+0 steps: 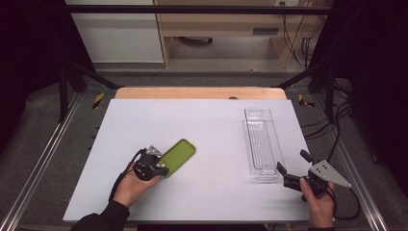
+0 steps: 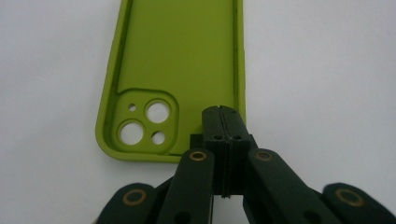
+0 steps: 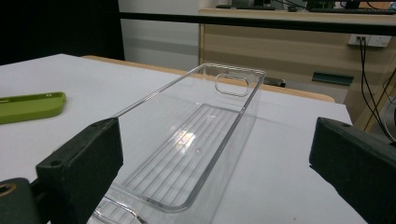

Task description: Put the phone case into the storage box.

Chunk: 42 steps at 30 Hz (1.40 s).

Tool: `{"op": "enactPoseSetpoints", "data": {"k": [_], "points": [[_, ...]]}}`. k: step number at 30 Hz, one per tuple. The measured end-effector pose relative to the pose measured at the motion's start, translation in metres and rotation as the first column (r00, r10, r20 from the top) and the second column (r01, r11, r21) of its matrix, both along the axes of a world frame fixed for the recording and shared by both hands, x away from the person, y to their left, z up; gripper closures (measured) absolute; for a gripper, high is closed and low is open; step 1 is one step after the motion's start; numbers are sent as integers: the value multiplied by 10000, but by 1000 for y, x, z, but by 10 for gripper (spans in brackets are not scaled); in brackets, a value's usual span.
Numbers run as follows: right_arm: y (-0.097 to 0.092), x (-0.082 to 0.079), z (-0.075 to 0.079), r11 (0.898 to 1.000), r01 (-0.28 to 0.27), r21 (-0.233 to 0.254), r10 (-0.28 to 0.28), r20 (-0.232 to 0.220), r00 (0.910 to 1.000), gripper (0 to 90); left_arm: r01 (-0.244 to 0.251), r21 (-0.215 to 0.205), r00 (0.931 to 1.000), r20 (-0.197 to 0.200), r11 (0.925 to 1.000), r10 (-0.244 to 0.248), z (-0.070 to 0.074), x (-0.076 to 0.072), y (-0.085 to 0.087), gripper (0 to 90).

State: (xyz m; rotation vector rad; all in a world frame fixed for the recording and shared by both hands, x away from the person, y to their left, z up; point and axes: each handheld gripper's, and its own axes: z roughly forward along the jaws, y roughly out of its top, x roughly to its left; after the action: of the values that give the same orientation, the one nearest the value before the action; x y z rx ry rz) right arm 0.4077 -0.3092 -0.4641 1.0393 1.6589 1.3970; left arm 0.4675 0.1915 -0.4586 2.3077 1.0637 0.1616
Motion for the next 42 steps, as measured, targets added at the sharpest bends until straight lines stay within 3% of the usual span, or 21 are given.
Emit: {"op": "enactPoseSetpoints", "data": {"k": [11,36,42], "points": [[1,0,-1,9999,10,-100,-10,-16,10000,33,310,105,9995,-27,9995,-309,0,-33,17,900],[3,0,-1,9999,9,-170,-9,-20,10000,32,466,401,9989,22,9981,-467,2,-43,30,900],[2,-1,-1,10000,-12,4,12,-57,10000,32,497,537,9987,50,9973,-500,3,-44,29,900]]}}
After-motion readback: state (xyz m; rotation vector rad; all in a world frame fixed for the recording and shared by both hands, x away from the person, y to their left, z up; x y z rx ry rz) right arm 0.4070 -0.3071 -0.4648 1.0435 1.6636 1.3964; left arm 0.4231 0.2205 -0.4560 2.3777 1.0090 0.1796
